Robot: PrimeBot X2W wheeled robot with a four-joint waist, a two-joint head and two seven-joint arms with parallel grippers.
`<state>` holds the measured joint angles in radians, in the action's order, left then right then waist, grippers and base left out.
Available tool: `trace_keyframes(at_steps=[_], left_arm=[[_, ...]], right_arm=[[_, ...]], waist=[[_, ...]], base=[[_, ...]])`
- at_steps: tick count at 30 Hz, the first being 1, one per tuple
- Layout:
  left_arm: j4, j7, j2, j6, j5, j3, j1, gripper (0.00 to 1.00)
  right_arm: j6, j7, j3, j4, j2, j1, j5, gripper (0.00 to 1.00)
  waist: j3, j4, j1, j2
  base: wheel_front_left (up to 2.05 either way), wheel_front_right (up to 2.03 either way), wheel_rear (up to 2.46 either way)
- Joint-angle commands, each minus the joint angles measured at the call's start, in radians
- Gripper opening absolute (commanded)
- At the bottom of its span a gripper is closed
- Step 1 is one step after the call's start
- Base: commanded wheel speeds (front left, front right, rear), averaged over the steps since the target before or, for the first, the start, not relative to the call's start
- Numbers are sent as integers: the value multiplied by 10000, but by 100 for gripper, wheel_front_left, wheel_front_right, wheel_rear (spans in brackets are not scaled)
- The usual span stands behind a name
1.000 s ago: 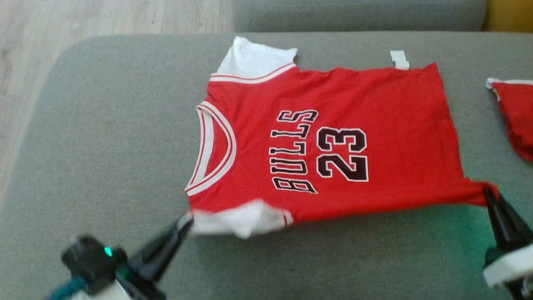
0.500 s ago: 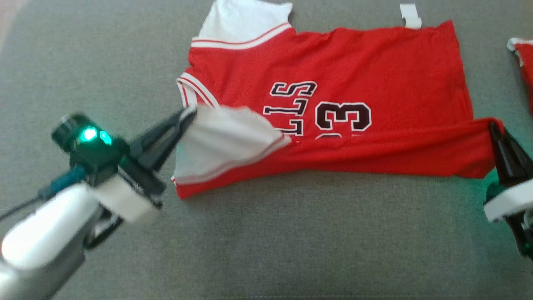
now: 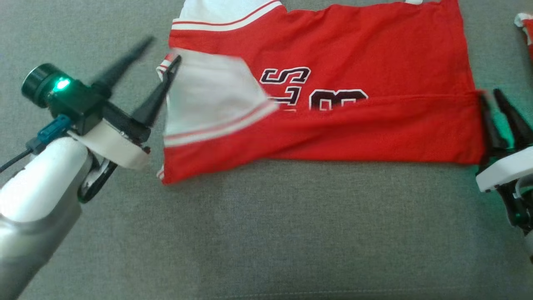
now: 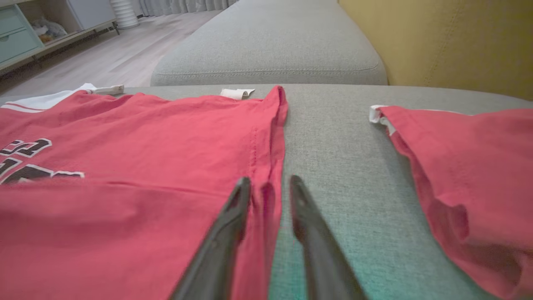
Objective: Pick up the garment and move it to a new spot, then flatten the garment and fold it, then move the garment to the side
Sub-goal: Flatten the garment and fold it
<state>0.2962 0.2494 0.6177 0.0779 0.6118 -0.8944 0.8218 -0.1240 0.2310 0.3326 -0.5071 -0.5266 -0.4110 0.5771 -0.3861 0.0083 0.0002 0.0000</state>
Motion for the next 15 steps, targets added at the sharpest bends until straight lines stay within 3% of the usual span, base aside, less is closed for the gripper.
trace_keyframes(at_steps=[1, 7, 15], left_arm=[[-128, 84, 313, -151, 130, 612, 53, 100], [-512, 119, -518, -1632, 562, 1409, -2001, 100], [-446, 64, -1407, -2191, 1505, 1802, -4513, 100]], right_arm=[[-67, 151, 151, 143, -224, 38, 95, 100], [-67, 287, 148, 72, -119, 295, 300, 100], [-67, 305, -63, 347, 174, 841, 159, 100]], waist=[[62, -16, -2, 0], [437, -10, -2, 0], [859, -110, -2, 0]], base=[[0, 0, 0], [0, 0, 0], [0, 0, 0]])
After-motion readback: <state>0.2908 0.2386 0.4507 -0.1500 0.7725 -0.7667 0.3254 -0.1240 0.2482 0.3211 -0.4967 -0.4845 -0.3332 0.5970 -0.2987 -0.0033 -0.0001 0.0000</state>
